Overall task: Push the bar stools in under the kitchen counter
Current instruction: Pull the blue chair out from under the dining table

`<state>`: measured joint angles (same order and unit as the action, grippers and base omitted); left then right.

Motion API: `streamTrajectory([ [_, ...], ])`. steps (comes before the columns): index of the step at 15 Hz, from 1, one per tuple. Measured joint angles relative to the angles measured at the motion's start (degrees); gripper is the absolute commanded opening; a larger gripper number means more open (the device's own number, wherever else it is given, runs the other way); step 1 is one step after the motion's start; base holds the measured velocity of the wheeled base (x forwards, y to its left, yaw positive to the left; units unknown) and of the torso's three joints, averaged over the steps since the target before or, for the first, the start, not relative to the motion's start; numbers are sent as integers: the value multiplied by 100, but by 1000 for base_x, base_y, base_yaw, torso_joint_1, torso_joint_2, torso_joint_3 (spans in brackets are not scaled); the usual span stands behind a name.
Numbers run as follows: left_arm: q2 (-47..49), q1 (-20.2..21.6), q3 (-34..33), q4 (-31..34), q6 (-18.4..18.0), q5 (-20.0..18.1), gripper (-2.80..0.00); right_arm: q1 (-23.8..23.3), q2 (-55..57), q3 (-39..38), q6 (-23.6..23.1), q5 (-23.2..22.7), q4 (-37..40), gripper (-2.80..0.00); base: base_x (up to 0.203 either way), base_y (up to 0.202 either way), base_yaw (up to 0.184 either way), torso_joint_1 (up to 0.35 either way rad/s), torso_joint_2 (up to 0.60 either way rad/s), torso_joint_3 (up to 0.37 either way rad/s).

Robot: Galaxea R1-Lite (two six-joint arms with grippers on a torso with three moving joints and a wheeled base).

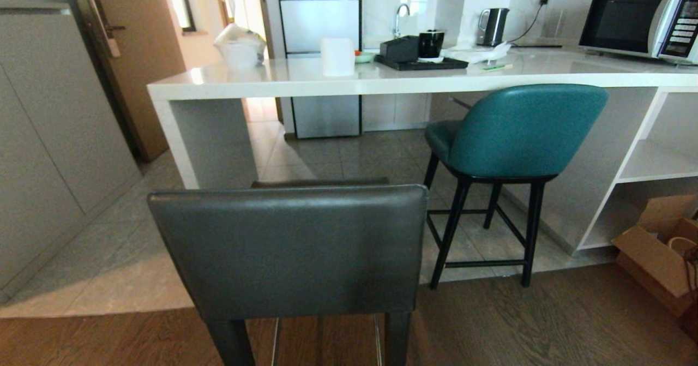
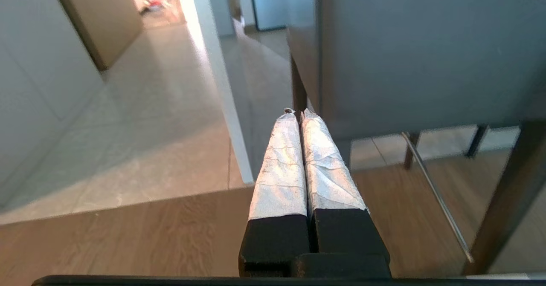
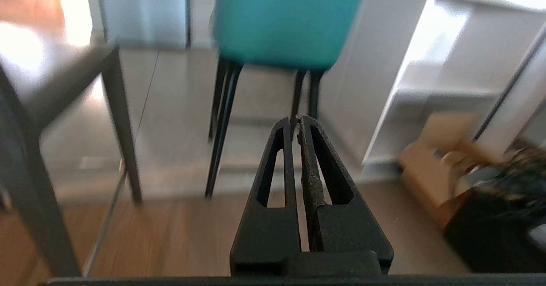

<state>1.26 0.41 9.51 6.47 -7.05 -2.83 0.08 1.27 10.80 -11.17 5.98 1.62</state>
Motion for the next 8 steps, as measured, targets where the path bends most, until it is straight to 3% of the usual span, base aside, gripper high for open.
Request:
streamTrajectory([
  [3,-2,0,-288,-2,-83,-108,-280,-8,-83,-906,101,-315,-893,-280,0,0,0,0,0,0],
  [8,-96,-17,-646,-11,-152,-84,-280,-8,-120,-1069,271,-774,-616,-280,0,0,0,0,0,0],
])
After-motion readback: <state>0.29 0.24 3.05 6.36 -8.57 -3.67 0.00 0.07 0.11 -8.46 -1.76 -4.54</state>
